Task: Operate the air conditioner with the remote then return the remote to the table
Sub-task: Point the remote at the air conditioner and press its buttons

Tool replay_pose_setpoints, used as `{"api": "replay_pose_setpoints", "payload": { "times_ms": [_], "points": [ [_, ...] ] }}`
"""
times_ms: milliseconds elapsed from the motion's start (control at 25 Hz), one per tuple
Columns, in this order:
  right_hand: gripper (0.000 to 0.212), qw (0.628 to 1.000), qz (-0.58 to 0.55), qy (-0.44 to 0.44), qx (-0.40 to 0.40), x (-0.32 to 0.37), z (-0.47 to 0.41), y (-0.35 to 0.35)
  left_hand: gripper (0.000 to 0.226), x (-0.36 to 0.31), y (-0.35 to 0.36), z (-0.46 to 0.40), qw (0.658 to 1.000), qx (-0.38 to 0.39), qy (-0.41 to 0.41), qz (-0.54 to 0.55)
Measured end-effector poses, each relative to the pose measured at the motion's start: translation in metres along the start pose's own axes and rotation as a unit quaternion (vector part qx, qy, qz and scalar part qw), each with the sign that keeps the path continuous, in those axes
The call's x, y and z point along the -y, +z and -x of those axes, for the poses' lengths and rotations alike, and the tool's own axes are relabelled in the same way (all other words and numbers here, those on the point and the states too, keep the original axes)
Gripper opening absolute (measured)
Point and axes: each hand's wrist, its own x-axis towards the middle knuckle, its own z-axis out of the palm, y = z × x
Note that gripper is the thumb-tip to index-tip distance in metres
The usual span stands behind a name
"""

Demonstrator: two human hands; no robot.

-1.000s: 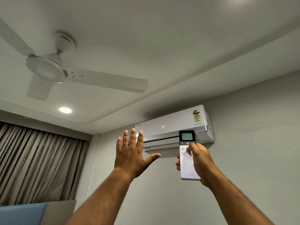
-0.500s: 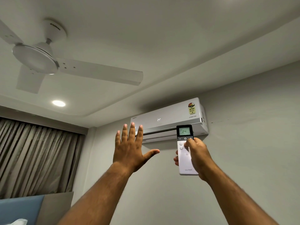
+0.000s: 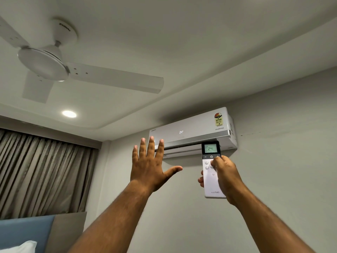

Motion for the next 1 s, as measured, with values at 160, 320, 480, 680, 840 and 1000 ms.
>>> {"api": "replay_pose_setpoints", "payload": {
  "times_ms": [160, 320, 480, 680, 840, 1000],
  "points": [
    [0.013, 1.0, 0.005, 0.004, -0.002, -0.006, 0.0, 0.0, 0.101, 0.003, 0.001, -0.001, 1.0, 0.002, 0.001, -0.004],
    [0.01, 1.0, 0.007, 0.008, -0.002, -0.01, 0.0, 0.0, 0.103, 0.003, 0.001, -0.003, 1.0, 0.002, 0.002, -0.001],
    [0.013, 1.0, 0.01, 0.012, -0.001, -0.013, 0.0, 0.001, 0.104, 0.003, 0.004, -0.002, 1.0, 0.004, 0.002, 0.0],
    [0.013, 1.0, 0.011, 0.017, -0.003, -0.016, 0.0, 0.001, 0.104, 0.005, 0.007, -0.001, 1.0, 0.002, -0.005, -0.001],
    [0.01, 1.0, 0.008, 0.017, -0.004, -0.015, -0.001, 0.002, 0.104, 0.005, 0.008, 0.002, 1.0, 0.004, -0.003, -0.001],
    [0.01, 1.0, 0.0, 0.013, -0.005, -0.013, -0.001, 0.002, 0.104, 0.005, 0.008, 0.002, 1.0, 0.011, 0.0, -0.001]
  ]
}}
